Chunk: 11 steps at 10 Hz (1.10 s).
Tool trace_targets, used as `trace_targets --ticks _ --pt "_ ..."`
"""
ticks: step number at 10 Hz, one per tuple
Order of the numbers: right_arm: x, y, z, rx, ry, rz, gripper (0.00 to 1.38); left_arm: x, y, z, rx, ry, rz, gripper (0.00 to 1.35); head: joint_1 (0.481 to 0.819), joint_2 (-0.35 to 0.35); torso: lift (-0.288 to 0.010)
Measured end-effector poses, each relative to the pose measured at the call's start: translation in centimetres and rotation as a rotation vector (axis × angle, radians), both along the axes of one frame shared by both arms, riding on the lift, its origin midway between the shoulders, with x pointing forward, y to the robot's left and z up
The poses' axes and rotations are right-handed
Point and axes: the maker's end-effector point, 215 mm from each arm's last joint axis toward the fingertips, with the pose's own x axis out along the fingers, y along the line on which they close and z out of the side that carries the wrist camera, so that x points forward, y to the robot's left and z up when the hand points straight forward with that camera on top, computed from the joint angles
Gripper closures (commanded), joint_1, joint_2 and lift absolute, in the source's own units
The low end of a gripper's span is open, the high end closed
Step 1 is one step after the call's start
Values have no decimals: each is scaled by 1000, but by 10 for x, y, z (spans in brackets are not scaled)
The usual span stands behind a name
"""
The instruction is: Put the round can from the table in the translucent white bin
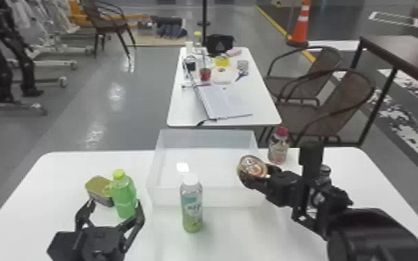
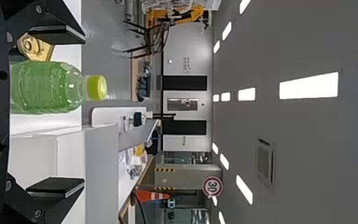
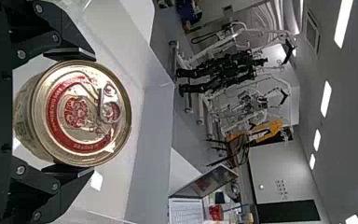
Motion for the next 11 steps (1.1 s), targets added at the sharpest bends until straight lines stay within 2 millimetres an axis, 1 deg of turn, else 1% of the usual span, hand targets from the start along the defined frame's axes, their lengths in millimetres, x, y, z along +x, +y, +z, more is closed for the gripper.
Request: trace_targets --ticks 4,5,7,9,11 --pt "16 -15 -4 3 11 -21 1036 0 0 -4 -10 9 1 214 549 0 -100" --pt "19 -14 -5 4 14 -17 986 0 0 -5 -11 11 0 214 549 0 -100" --pt "26 -5 -3 -4 13 7 984 0 -2 -7 -13 13 -2 214 549 0 -100" --pt "36 5 5 -12 -3 32 984 1 -3 -7 -14 14 -5 214 549 0 -100" --pt "45 14 6 -22 -1 50 981 2 -4 -9 -18 17 -5 214 549 0 -100"
